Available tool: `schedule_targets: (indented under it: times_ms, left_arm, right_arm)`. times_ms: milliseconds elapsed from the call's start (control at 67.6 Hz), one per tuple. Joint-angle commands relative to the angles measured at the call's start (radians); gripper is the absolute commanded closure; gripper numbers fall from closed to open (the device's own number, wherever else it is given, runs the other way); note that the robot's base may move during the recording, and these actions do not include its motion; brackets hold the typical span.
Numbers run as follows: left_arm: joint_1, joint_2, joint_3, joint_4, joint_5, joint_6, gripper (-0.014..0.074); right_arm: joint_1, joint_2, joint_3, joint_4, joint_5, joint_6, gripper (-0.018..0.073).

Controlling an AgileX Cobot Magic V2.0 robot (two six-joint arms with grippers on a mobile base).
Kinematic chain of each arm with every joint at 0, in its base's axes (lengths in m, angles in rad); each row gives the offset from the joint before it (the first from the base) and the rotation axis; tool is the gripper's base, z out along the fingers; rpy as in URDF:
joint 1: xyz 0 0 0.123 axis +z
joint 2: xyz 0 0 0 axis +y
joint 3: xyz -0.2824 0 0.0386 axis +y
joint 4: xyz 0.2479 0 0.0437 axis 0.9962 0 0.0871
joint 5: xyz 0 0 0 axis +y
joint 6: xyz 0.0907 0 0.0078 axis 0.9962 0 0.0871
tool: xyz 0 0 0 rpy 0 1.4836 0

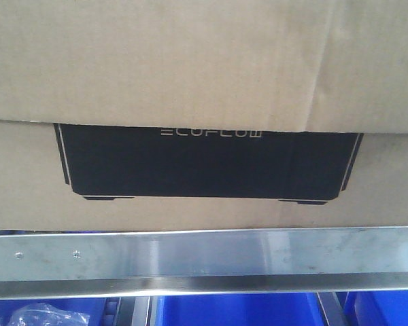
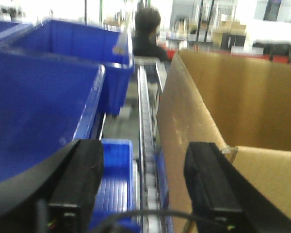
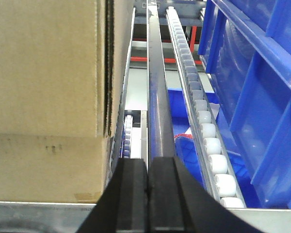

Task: Grab box from left shelf to table start
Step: 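Move both grippers to the sides of the ECOFLOW cardboard box on the shelf, then clamp the box side walls between both grippers' fingers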

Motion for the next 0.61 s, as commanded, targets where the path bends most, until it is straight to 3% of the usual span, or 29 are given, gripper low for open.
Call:
schedule_targets:
  times_ms: [0,104,163,355,473,591]
  left_arm:
    - [0.001,0.102,-0.146,-0.019,0.046,0.000,0.0277]
    - [-0.005,0.229,-0.318,-0.106,0.201,0.059,0.0277]
    - [-0.054,0.299,-0.388,-0.144,0.246,0.110,0.0277]
    - [-0.248,0.502,-0.541,-0.095,0.273,0.122,0.0277]
    - [-0.269,0.659,-0.656,-0.072,0.321,0.042,0.0277]
    - [-0.241,0.818,-0.805,0.034,0.493,-0.099,0.0277]
  right_arm:
    - [0.002,-0.005,0.002,-0.001,-0.093,-0.005,0.0503]
    - [0.002,-0.005,0.002,-0.001,-0.093,-0.005,0.0503]
    - [0.002,-0.005,0.002,-0.001,-0.093,-0.005,0.0503]
    - [0.002,-0.005,0.002,-0.001,-0.093,-0.005,0.0503]
    - [0.002,-0.005,0.002,-0.001,-0.093,-0.005,0.0503]
    - [0.002,-0.005,0.002,-0.001,-0.093,-0.005,0.0503]
